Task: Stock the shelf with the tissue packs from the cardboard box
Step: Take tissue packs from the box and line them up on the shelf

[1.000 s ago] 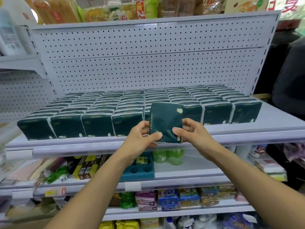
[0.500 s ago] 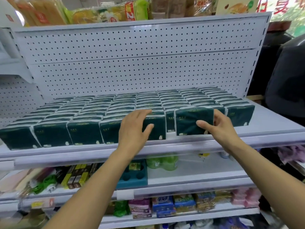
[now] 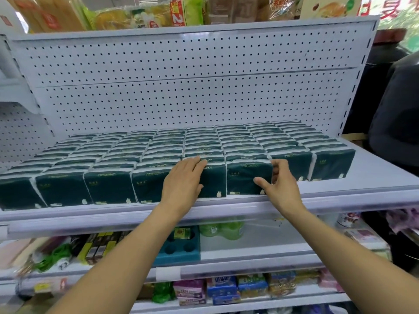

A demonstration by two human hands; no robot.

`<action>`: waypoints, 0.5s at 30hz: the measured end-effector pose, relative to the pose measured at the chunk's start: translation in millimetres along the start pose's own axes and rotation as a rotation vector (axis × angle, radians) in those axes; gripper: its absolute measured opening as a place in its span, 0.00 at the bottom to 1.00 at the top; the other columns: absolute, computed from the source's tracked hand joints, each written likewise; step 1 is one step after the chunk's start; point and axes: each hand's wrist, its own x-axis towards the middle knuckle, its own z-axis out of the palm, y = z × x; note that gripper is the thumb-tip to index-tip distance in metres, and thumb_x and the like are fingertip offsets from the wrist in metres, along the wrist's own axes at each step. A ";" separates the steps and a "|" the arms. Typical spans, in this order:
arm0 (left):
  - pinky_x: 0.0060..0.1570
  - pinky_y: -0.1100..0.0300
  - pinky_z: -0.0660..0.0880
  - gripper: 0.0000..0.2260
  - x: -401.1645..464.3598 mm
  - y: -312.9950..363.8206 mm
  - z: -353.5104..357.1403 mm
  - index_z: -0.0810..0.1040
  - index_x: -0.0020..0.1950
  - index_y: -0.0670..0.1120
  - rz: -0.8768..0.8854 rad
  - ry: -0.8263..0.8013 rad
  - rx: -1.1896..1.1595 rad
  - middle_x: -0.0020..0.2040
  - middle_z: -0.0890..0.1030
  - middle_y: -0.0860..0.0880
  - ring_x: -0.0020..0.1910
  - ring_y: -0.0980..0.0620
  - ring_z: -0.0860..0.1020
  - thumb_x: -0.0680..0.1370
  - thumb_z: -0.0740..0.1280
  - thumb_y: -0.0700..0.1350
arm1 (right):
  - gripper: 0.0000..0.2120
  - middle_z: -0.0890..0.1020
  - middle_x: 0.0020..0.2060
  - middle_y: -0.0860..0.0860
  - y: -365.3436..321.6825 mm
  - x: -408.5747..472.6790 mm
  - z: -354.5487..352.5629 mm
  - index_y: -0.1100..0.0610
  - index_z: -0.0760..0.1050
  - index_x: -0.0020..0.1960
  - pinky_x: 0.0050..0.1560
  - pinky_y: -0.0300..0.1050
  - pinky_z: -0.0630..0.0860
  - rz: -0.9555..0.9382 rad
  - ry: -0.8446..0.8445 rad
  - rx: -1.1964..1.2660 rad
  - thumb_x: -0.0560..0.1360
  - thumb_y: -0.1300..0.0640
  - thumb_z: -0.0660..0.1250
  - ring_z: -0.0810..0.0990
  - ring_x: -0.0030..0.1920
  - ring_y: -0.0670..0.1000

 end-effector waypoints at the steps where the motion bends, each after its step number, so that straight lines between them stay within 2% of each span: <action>1: 0.73 0.56 0.58 0.28 0.1 0.1 0.3 0.61 0.77 0.49 -0.001 -0.001 -0.003 0.77 0.63 0.50 0.75 0.49 0.61 0.79 0.67 0.46 | 0.25 0.74 0.47 0.48 -0.9 -0.3 -0.6 0.51 0.63 0.63 0.45 0.53 0.77 -0.020 0.013 -0.027 0.73 0.50 0.73 0.77 0.42 0.51; 3: 0.72 0.56 0.59 0.28 0.2 -0.2 1.1 0.62 0.77 0.49 -0.004 -0.003 -0.007 0.76 0.64 0.50 0.75 0.49 0.62 0.79 0.68 0.46 | 0.26 0.74 0.50 0.48 -1.0 0.8 -1.7 0.52 0.63 0.65 0.46 0.52 0.76 -0.051 0.018 -0.071 0.73 0.50 0.73 0.76 0.46 0.52; 6: 0.72 0.55 0.59 0.28 0.1 -0.6 1.6 0.63 0.77 0.49 -0.009 -0.005 -0.002 0.75 0.66 0.50 0.74 0.48 0.63 0.78 0.68 0.46 | 0.25 0.76 0.52 0.48 0.2 3.3 -3.4 0.51 0.64 0.65 0.48 0.54 0.77 -0.060 0.000 -0.091 0.74 0.50 0.72 0.76 0.47 0.52; 10: 0.75 0.54 0.51 0.29 1.5 1.3 -3.2 0.61 0.77 0.50 0.001 -0.016 0.036 0.75 0.65 0.51 0.74 0.49 0.62 0.78 0.67 0.50 | 0.22 0.74 0.58 0.49 -5.3 0.7 -11.5 0.51 0.65 0.64 0.47 0.53 0.76 -0.080 0.017 -0.229 0.75 0.47 0.69 0.76 0.51 0.53; 12: 0.76 0.50 0.50 0.30 -2.3 5.1 -8.6 0.60 0.77 0.51 -0.020 0.020 0.033 0.75 0.65 0.51 0.75 0.50 0.62 0.78 0.67 0.52 | 0.22 0.73 0.60 0.50 -11.3 -7.6 -16.5 0.53 0.66 0.66 0.50 0.53 0.75 -0.172 0.091 -0.290 0.76 0.47 0.68 0.75 0.56 0.53; 15: 0.75 0.44 0.55 0.32 -22.8 13.8 -16.1 0.64 0.76 0.49 -0.037 0.137 0.017 0.73 0.70 0.48 0.73 0.47 0.66 0.74 0.72 0.52 | 0.24 0.73 0.65 0.52 -21.0 -29.9 -21.1 0.55 0.68 0.69 0.57 0.55 0.72 -0.455 0.139 -0.373 0.76 0.50 0.68 0.73 0.62 0.55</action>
